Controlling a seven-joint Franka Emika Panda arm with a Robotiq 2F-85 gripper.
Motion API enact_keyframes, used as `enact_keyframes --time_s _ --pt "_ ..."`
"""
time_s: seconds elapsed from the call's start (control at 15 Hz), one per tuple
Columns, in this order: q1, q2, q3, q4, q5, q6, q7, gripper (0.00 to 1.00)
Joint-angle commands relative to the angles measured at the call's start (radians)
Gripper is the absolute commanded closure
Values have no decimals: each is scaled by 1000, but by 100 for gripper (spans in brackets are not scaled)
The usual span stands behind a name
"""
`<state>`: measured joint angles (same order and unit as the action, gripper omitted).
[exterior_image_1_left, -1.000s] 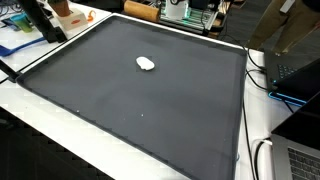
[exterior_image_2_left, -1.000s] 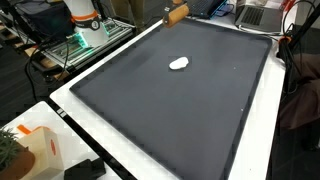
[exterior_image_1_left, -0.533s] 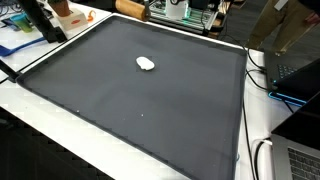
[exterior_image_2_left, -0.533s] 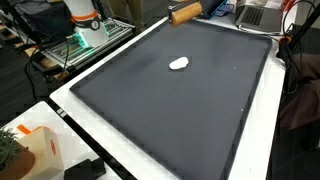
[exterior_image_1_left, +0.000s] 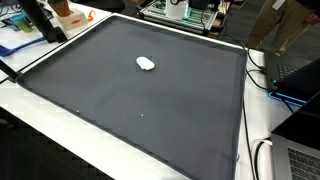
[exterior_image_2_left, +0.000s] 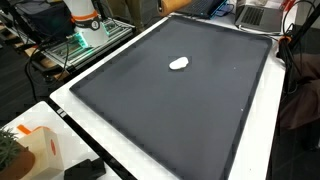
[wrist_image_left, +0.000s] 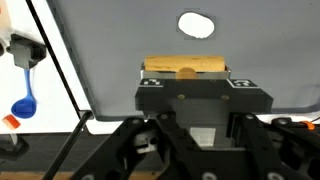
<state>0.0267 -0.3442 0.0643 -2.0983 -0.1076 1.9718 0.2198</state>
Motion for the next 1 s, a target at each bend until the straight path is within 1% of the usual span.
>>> enact_keyframes --time_s 0.0,0.2,0.33,0.4,0.47,0.53,0.73,0.8,0.93 --pt "11 -146 -40 -188 57 159 -134 77" --pt "15 -184 -64 -276 110 224 -196 77" --pt "11 -190 -68 -321 135 260 -200 77" --pt "1 -178 -62 -323 132 261 -182 77" --pt "-5 -151 -50 -279 109 226 -177 77" --pt "-6 -149 -50 -289 109 230 -177 52" --pt "-5 -143 -48 -285 108 230 -177 52" --pt "-5 -149 -50 -297 115 256 -171 77" --pt "-10 -163 -48 -324 120 301 -148 77"
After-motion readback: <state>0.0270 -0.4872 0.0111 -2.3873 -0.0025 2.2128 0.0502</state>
